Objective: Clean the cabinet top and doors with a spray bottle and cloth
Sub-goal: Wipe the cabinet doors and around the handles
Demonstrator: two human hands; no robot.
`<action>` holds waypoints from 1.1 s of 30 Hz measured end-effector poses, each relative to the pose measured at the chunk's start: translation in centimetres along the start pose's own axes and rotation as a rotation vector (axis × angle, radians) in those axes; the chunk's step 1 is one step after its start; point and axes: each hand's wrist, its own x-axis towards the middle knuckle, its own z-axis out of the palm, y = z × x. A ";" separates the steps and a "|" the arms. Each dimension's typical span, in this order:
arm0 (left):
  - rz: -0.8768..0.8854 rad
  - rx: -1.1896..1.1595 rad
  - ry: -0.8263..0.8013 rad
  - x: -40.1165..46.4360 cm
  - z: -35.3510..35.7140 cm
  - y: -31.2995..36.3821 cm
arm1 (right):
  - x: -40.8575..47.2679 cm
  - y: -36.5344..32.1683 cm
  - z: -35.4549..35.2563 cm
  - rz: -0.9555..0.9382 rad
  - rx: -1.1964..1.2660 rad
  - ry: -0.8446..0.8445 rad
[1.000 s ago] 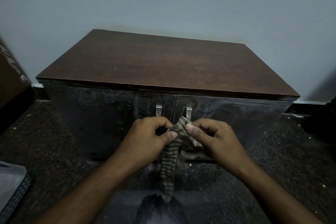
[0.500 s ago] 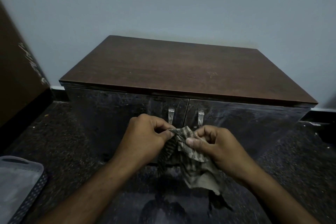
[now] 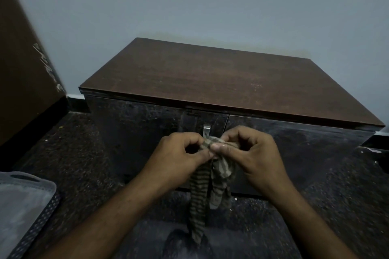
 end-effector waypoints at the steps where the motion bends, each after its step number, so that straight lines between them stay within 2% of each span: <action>1: 0.008 -0.006 0.037 0.1 -0.1 -0.1 | 0.2 0.1 -0.1 0.000 -0.006 0.023; 3: 0.036 0.002 0.093 0.1 -0.3 0.0 | 0.4 0.2 -0.4 0.093 0.046 -0.017; 6: 0.051 0.058 0.113 0.0 0.0 0.2 | 0.4 0.9 -0.9 0.273 0.078 -0.191; 9: 0.049 0.008 0.134 0.1 -0.1 -0.1 | 0.2 1.2 -1.4 0.325 0.127 -0.201; 14: 0.055 -0.005 0.178 0.5 -0.1 -0.1 | -0.5 1.2 0.4 0.343 0.798 -0.096; 16: 0.065 0.046 0.224 0.7 0.0 0.0 | -0.8 1.4 1.6 0.273 0.826 -0.058; 21: -0.031 0.050 0.272 0.5 -0.6 0.5 | -1.5 1.8 5.0 -0.040 0.280 0.094; 26: -0.021 0.090 0.384 0.2 -1.3 0.8 | -0.3 3.9 6.3 -0.365 -0.244 0.424; 28: -0.016 0.090 0.439 0.2 -1.8 0.8 | 0.7 4.9 6.0 -0.496 -0.459 0.504; 30: -0.019 0.104 0.453 0.3 -1.9 0.6 | 1.9 5.2 5.9 -0.617 -0.629 0.475; 33: 0.001 0.156 0.455 0.6 -1.4 0.1 | 3.4 5.6 6.3 -0.728 -0.843 0.333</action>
